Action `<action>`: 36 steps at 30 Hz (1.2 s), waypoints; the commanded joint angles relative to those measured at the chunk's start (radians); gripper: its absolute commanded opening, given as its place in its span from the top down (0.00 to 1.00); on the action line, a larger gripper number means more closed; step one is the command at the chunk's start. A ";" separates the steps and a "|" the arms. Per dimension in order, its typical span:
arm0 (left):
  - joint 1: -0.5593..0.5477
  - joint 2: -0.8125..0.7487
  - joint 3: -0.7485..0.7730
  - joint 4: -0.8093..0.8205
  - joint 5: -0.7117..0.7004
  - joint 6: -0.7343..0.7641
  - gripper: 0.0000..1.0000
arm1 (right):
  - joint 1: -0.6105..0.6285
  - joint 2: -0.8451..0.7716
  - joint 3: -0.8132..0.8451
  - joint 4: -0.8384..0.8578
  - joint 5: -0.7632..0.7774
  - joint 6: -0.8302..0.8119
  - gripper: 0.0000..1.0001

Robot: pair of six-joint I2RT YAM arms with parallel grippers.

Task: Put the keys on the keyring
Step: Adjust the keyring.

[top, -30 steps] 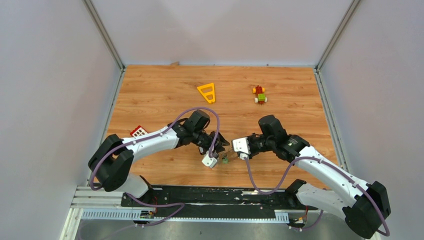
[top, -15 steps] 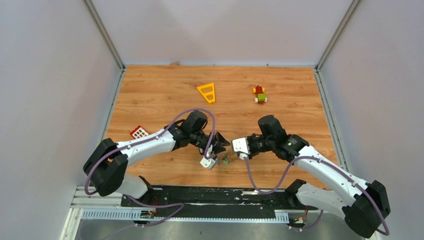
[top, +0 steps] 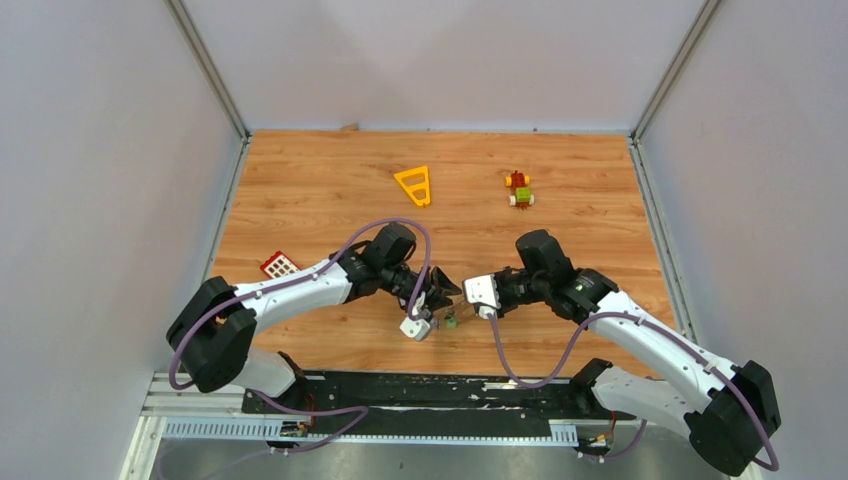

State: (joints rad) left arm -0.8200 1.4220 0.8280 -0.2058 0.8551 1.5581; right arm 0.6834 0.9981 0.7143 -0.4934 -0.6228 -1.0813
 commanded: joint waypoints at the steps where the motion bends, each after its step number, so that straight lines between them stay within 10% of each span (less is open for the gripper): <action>1: -0.014 0.004 0.007 0.022 0.039 -0.004 0.58 | -0.001 0.000 0.048 0.018 -0.040 0.011 1.00; 36: -0.022 -0.020 -0.035 0.133 0.034 -0.090 0.71 | -0.001 -0.003 0.043 0.019 -0.031 0.012 1.00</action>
State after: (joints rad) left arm -0.8368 1.4288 0.7990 -0.1059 0.8593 1.4853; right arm 0.6834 0.9993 0.7143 -0.4976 -0.6224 -1.0748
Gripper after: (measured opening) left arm 0.293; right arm 0.093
